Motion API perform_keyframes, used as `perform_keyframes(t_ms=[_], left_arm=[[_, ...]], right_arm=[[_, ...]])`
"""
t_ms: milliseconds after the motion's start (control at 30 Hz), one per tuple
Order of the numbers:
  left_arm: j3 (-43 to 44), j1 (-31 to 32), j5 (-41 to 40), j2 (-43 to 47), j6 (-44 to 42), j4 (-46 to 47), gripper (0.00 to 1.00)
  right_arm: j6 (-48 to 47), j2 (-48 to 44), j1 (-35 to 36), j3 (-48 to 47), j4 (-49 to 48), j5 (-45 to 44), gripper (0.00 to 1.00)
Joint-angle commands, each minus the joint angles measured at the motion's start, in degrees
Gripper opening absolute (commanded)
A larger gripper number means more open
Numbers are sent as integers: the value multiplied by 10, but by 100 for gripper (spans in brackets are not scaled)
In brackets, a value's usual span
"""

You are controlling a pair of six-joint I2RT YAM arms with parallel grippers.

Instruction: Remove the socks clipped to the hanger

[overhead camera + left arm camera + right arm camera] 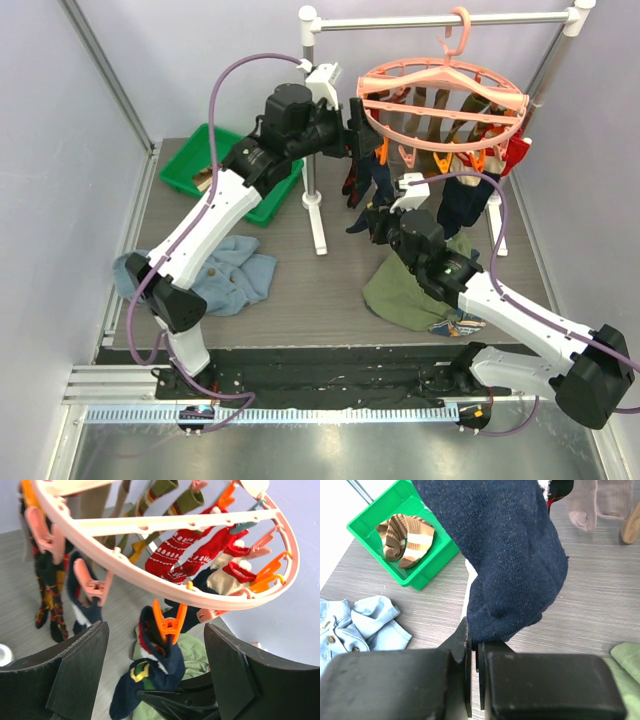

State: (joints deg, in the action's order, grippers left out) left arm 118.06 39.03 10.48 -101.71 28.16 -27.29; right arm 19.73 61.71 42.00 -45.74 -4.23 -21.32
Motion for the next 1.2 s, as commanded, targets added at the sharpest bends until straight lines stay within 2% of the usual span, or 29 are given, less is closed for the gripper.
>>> perform_keyframes(t_ms=[0, 400, 467, 533, 733, 900, 1033, 1133, 1167], left_arm=[[37, 13, -5, -10, -8, -2, 79], [68, 32, -35, -51, -14, -3, 68], [69, 32, -35, -54, -21, 1, 59], [70, 35, -38, -56, -24, 7, 55], [76, 40, -36, -65, -32, 15, 54], [75, 47, -34, -72, -44, 25, 59], [81, 49, -39, -81, -47, 27, 56], [88, 50, -39, -84, -46, 27, 43], [90, 50, -39, -85, -46, 28, 33]], right_arm=[[9, -13, 2, 1, -17, 8, 1], [10, -12, 2, 0, -21, 13, 1], [10, -12, 2, 1, -21, 13, 1], [10, -14, 2, 4, -21, 12, 1], [11, -17, 3, 8, -22, 11, 1], [11, -17, 2, 8, -24, 12, 1], [12, -19, 3, 8, -25, 15, 1], [12, -21, 3, 10, -22, 15, 1], [13, -22, 3, 11, -21, 15, 1]])
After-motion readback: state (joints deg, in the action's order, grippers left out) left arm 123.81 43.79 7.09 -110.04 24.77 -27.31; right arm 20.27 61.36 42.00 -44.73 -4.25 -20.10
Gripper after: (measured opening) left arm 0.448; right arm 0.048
